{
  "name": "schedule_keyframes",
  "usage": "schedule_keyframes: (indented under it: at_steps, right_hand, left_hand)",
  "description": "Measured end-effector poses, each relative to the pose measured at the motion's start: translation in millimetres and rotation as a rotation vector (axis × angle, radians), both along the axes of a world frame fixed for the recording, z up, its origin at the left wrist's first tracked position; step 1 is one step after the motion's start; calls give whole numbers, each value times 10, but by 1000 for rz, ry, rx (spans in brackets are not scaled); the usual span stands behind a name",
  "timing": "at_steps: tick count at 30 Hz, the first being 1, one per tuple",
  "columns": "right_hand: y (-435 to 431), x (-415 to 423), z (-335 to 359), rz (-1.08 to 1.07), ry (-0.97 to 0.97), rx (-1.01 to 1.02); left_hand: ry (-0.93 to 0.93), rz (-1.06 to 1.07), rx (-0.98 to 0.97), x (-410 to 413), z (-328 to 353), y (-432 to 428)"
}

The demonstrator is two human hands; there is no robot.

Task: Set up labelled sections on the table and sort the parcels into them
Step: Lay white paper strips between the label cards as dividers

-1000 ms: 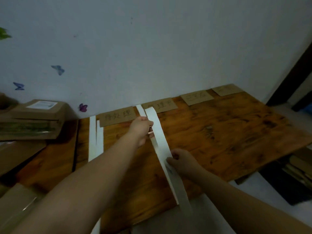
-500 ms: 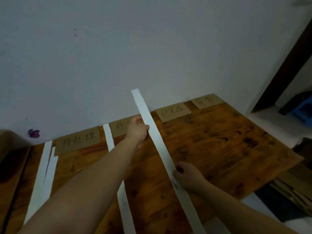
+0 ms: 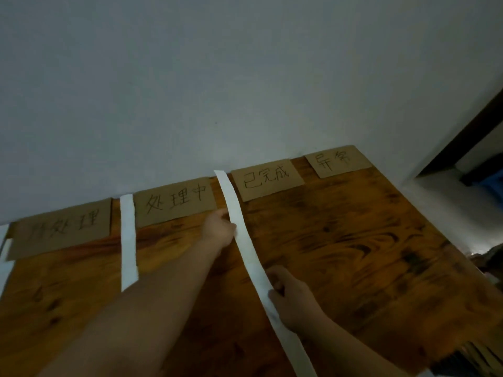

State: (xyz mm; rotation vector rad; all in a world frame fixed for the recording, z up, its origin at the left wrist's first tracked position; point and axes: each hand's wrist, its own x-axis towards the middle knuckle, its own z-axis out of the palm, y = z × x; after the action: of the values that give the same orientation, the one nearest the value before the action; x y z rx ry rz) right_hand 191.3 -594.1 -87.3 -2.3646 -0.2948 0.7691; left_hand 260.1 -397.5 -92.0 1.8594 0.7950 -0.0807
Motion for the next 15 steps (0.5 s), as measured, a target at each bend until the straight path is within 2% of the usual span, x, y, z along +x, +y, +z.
schedule_keyframes:
  at_steps: [2, 4, 6, 8, 10, 12, 15]
  right_hand:
    - [-78, 103, -116, 39, 30, -7]
    - [-139, 175, -218, 61, 46, -1]
    - [-196, 220, -307, 123, 23, -30]
    - [-243, 255, -371, 271, -30, -102]
    - [-274, 285, -406, 486, -102, -224]
    - [-300, 313, -428, 671, -170, -337]
    - [-291, 351, -444, 747, -197, -396]
  left_hand:
    - [62, 13, 71, 62, -117, -85]
    - [110, -27, 308, 49, -237, -136]
    - [110, -247, 586, 0, -363, -163]
    - [164, -540, 729, -39, -459, -161]
    - [280, -682, 766, -56, -523, -130]
    - [338, -693, 767, -24, -560, -96]
    - [340, -691, 761, 81, -551, -73]
